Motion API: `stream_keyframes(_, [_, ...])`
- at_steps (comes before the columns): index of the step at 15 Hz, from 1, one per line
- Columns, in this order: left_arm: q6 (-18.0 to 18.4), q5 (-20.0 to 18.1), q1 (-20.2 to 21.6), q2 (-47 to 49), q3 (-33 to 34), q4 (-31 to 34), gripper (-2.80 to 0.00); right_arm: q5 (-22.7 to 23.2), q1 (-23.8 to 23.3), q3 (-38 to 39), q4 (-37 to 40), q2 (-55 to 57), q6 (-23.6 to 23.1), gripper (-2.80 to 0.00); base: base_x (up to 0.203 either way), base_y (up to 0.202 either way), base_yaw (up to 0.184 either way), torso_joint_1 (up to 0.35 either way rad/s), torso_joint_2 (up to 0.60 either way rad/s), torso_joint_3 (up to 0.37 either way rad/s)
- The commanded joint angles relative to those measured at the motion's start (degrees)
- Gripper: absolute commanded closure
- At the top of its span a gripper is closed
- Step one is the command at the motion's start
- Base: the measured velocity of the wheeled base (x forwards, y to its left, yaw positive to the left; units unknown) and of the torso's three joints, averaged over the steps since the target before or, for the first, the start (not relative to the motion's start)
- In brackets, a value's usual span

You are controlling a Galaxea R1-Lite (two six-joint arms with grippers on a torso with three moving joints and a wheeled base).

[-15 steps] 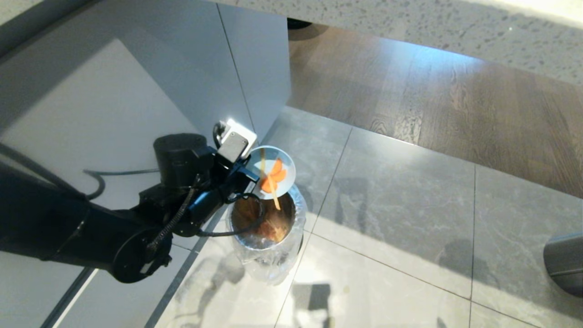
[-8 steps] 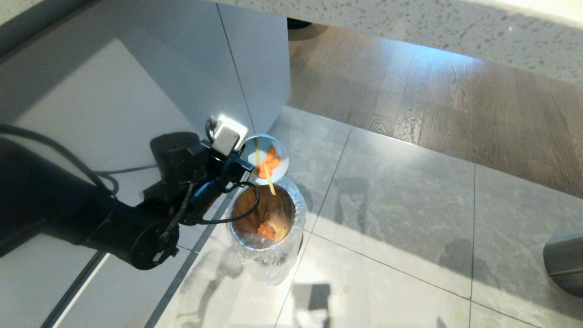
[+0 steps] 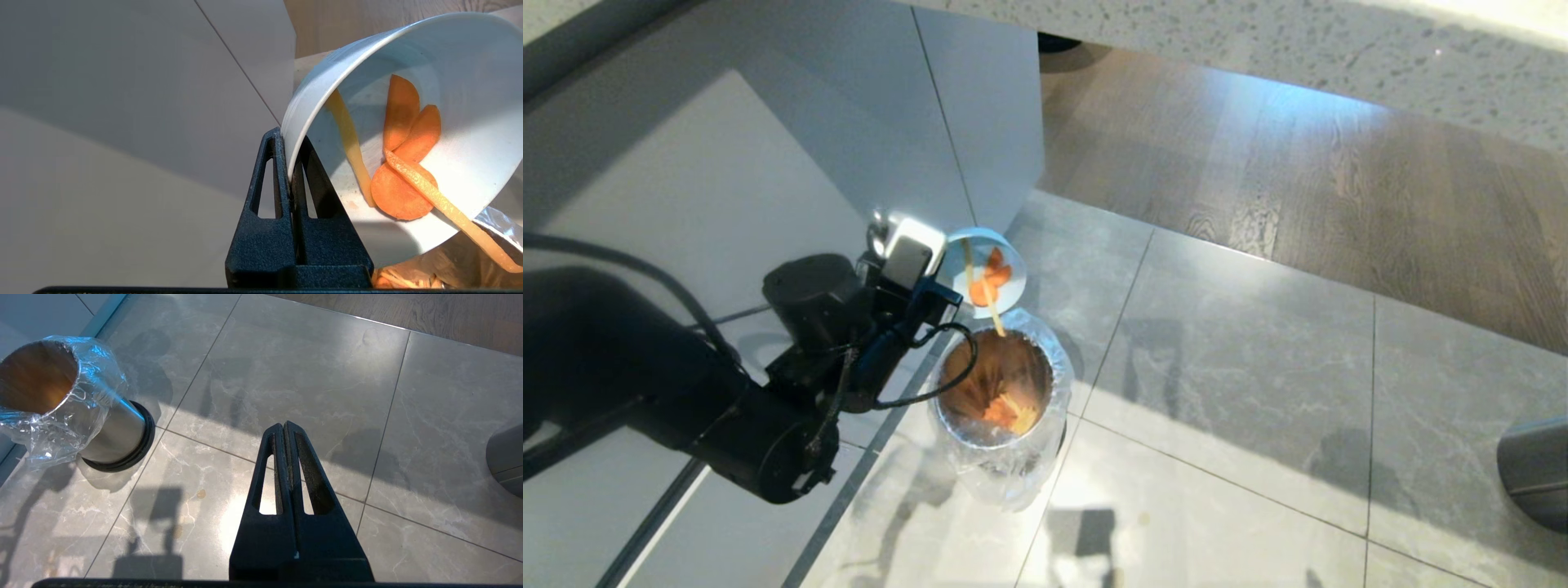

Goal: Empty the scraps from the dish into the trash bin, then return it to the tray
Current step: Pour the leftover food from the bowl into the trash can

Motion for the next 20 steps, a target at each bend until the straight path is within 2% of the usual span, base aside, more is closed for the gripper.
stream_keyframes(1, [0.31,0.09,-0.12,-0.29,0.68,-1.61,0.0,0.01,0.01,-0.04,-0.02,-0.02,0.01,0.0,0.0,0.0,0.0,0.0,0.0,0.0])
stream_keyframes(3, [0.73,0.09,-0.04,-0.15,1.46,-5.42,0.0,0.01,0.01,0.05,-0.02,-0.02,0.01,0.0,0.0,0.0,0.0,0.0,0.0,0.0])
stream_keyframes(6, [8.0,-0.6,0.88,-0.92,2.51,-5.62,0.0,0.01,0.01,0.04,-0.02,-0.02,0.01,0.0,0.0,0.0,0.0,0.0,0.0,0.0])
stream_keyframes(7, [11.27,-2.22,1.35,-0.95,2.52,-5.56,0.0,0.01,0.01,0.04,-0.02,-0.02,0.01,0.0,0.0,0.0,0.0,0.0,0.0,0.0])
stream_keyframes(9, [15.99,-7.97,2.4,-0.87,2.57,-5.08,0.0,0.01,0.01,0.05,-0.02,-0.02,0.01,0.0,0.0,0.0,0.0,0.0,0.0,0.0])
stream_keyframes(10, [17.43,-10.07,2.48,-0.94,2.67,-3.87,0.0,0.01,0.01,0.05,-0.02,-0.02,0.01,0.0,0.0,0.0,0.0,0.0,0.0,0.0])
stream_keyframes(12, [18.95,-11.79,2.25,-1.04,2.7,-3.57,0.0,0.01,0.01,0.05,-0.03,-0.02,0.01,0.0,0.0,0.0,0.0,0.0,0.0,0.0])
stream_keyframes(13, [20.88,-12.48,2.32,-1.04,2.63,-3.57,0.0,0.01,0.01,0.04,-0.02,-0.02,0.01,0.0,0.0,0.0,0.0,0.0,0.0,0.0])
stream_keyframes(17, [31.47,-15.89,2.51,-0.97,2.61,-3.5,0.0,0.01,0.01,0.02,-0.02,-0.02,0.01,0.0,0.0,0.0,0.0,0.0,0.0,0.0])
stream_keyframes(20, [39.5,-16.42,2.73,-0.8,2.09,-3.49,0.0,0.01,0.01,0.05,-0.02,-0.02,0.01,0.0,0.0,0.0,0.0,0.0,0.0,0.0])
